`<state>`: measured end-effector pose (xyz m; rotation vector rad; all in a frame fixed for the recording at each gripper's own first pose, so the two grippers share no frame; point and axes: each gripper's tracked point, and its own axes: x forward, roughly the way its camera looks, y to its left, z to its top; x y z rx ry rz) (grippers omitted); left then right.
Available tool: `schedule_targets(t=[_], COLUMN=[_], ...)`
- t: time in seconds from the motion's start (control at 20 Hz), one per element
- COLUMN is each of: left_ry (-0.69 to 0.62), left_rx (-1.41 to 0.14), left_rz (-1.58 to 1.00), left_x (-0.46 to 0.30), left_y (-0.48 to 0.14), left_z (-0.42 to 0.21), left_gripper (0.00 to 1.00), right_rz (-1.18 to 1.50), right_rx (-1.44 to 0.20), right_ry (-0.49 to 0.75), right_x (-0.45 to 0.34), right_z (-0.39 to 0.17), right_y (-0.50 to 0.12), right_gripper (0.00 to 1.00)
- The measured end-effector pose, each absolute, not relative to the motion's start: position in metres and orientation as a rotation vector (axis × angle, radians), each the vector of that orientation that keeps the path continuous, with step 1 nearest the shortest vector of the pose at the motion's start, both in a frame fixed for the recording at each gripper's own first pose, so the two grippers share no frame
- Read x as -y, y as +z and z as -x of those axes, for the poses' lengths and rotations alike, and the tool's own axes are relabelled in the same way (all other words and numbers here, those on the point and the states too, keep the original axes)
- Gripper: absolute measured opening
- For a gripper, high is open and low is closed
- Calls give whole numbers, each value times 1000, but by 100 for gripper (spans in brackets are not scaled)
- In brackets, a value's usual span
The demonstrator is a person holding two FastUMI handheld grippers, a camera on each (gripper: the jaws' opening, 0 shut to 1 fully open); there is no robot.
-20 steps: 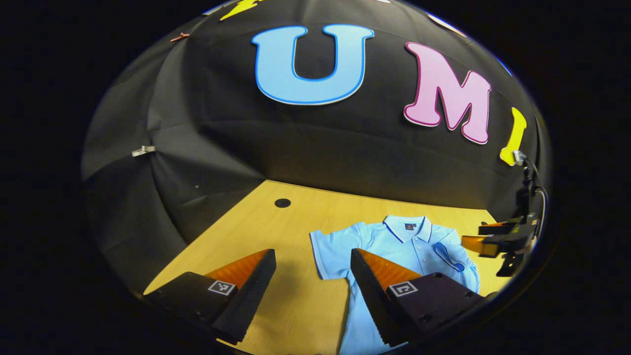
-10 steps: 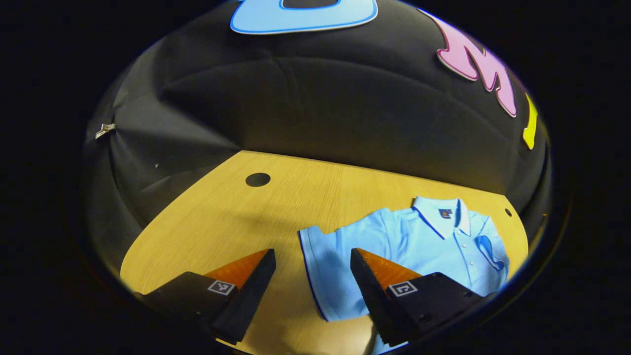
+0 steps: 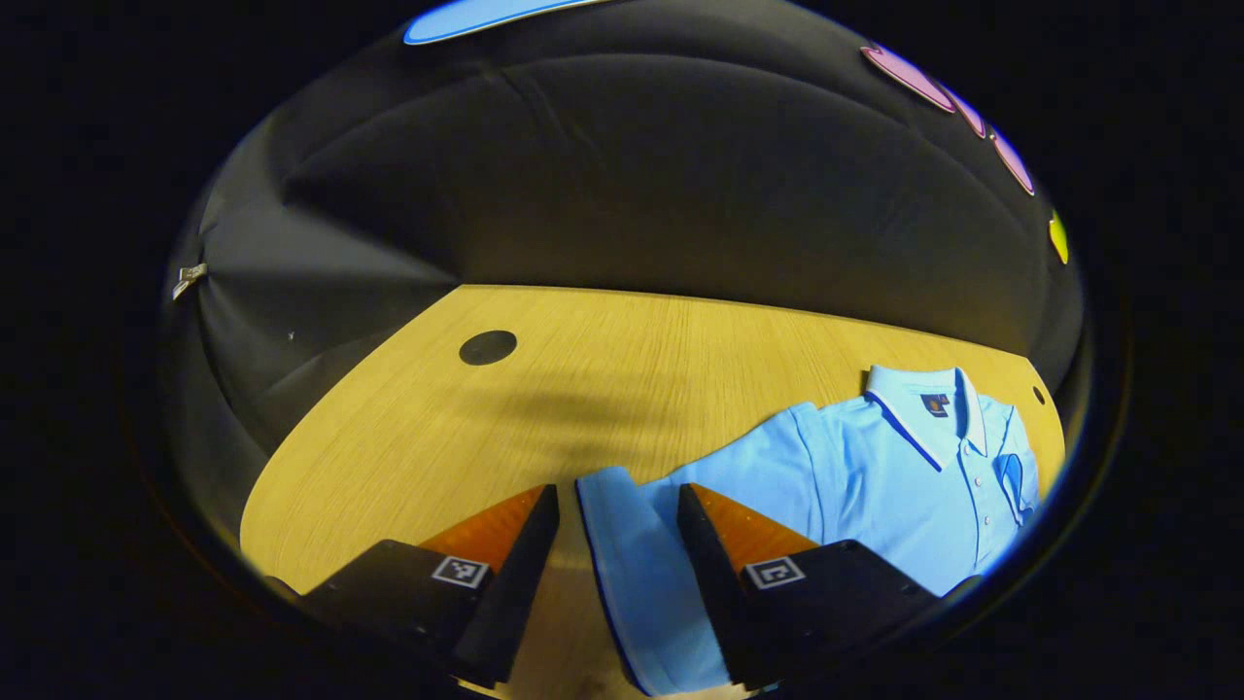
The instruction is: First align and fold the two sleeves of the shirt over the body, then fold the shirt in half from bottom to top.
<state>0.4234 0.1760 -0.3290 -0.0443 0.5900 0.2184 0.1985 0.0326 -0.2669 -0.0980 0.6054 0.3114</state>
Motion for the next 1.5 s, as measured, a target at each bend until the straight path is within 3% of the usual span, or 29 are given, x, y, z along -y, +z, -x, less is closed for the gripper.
schedule_targets(t=[0.05,0.2,0.25,0.55,0.9,1.2,1.5], left_ry=[206,185,187,172,-7,-142,-239], left_rx=[-592,-595,-600,-611,-522,-526,-554], left_rz=[38,10,-15,-52,-8,127,161], left_x=[-173,-162,-162,-141,-48,43,79], left_y=[-329,-327,-328,-308,-243,-235,-233], left_z=[-425,-428,-429,-425,-428,-415,-374], left_gripper=[71,14,7,6,6,5,72], right_rz=[95,73,63,56,14,-27,-49], right_rx=[-605,-613,-618,-625,-625,-617,-638], right_ry=[307,304,306,322,311,311,301], right_x=[-31,-27,-26,-17,-8,-16,-25], right_z=[-199,-196,-195,-188,-185,-177,-142], right_y=[-268,-274,-276,-278,-273,-262,-259], right_gripper=[98,98,98,98,98,98,98])
